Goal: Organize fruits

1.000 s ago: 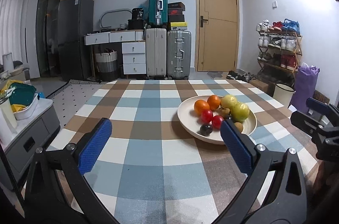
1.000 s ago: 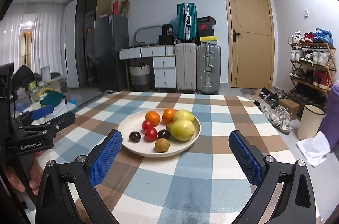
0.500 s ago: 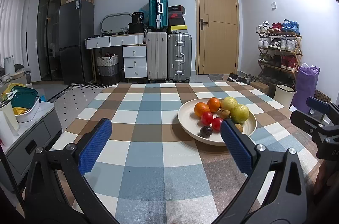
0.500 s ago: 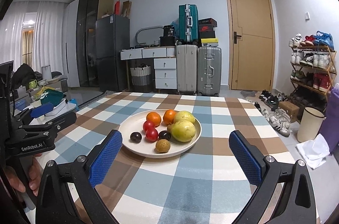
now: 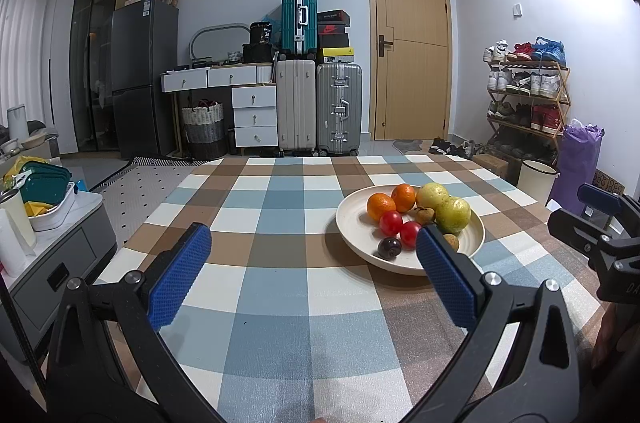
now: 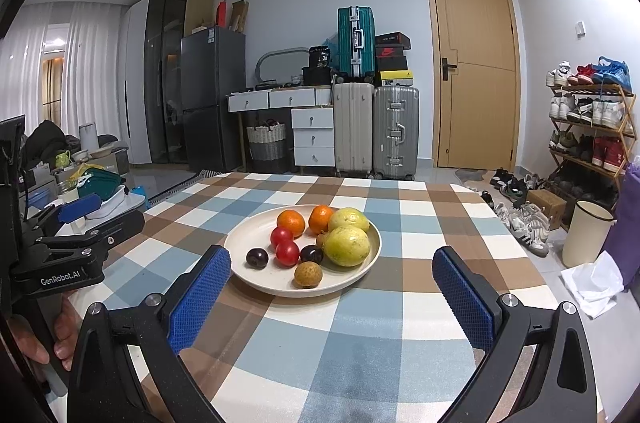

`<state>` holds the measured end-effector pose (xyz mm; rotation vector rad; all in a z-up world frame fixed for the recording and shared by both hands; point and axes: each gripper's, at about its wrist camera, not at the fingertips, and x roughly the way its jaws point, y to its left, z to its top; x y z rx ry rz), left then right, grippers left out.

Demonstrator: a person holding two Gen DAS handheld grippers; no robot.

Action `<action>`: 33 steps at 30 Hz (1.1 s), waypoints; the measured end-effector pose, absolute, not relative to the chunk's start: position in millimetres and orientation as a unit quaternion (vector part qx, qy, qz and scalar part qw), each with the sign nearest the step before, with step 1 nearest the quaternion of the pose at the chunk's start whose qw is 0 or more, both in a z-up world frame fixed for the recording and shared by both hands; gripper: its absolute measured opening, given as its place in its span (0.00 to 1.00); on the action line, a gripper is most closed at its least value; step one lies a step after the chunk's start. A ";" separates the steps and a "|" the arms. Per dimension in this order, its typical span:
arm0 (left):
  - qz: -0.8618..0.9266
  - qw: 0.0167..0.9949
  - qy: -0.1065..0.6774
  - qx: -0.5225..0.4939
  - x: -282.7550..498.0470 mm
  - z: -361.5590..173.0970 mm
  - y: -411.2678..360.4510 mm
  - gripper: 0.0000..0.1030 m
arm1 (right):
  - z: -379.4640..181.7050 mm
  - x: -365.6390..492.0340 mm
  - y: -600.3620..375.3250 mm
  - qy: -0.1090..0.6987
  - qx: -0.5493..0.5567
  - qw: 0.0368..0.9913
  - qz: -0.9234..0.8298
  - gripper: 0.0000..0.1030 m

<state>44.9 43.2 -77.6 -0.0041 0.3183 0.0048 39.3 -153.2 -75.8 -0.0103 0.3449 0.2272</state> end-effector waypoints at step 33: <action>0.002 0.987 0.159 -0.003 45.1 -77.4 43.9 0.99 | -77.7 41.8 -151.2 0.173 -0.004 0.978 0.114 1.00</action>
